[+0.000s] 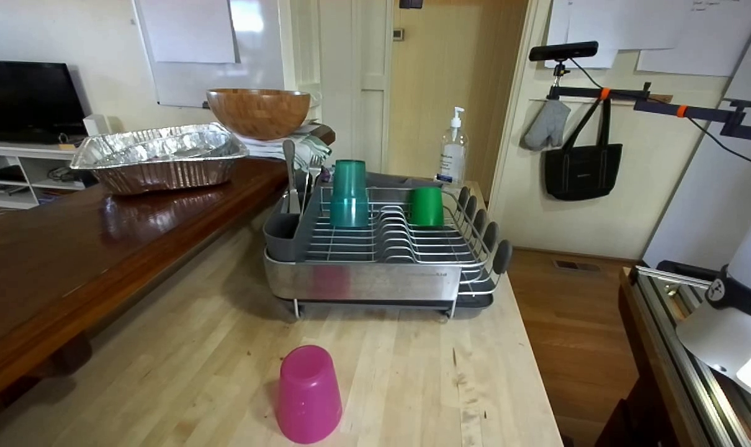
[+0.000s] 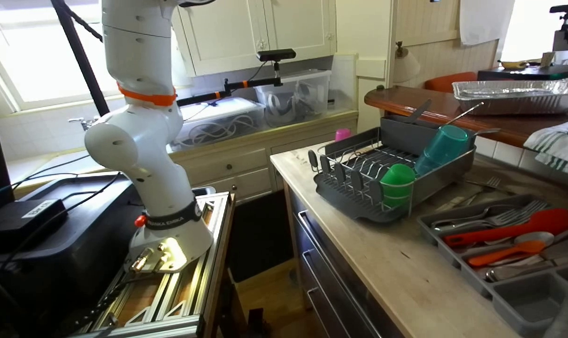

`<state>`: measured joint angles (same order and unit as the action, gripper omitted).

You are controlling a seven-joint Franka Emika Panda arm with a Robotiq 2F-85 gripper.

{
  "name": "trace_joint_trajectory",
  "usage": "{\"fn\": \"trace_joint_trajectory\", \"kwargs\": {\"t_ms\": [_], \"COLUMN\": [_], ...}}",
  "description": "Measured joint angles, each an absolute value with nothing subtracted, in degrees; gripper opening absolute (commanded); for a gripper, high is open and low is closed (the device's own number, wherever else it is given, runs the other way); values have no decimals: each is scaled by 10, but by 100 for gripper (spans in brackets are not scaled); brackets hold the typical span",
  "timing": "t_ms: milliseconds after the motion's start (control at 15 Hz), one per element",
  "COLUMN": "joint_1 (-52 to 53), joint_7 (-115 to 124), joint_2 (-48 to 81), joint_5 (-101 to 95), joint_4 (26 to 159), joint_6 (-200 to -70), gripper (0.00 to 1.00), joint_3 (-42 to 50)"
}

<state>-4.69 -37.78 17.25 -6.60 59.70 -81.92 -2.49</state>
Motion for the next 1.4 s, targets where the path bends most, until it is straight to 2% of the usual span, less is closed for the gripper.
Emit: {"fn": "trace_joint_trajectory", "kwargs": {"t_ms": [667, 1133, 1400], "joint_1": [51, 54, 95], "joint_7": [-493, -525, -519], "joint_2": [137, 136, 171], "joint_5": [-73, -80, -83], "joint_4": [713, 719, 710], "joint_6": [-822, -821, -823], "gripper": [100, 100, 100], "joint_3": [-128, -133, -162]}}
